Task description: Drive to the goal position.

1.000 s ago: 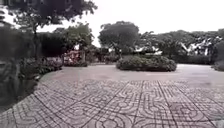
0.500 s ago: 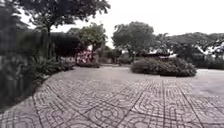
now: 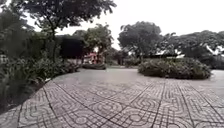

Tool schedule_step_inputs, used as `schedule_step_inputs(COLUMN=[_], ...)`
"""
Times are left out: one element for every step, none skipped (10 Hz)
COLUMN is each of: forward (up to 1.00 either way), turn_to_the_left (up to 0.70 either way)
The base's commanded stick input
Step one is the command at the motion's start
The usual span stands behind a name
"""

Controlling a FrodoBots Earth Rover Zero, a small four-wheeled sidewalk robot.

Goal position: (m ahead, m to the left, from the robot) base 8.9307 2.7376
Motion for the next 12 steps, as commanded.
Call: schedule_step_inputs(forward=[1.00,1.00,1.00,1.00,1.00,1.00,1.00,1.00,1.00,1.00,1.00,1.00], turn_to_the_left=[0.00,0.00,0.00,0.00,0.00,0.00,0.00,0.00,0.00,0.00,0.00,0.00])
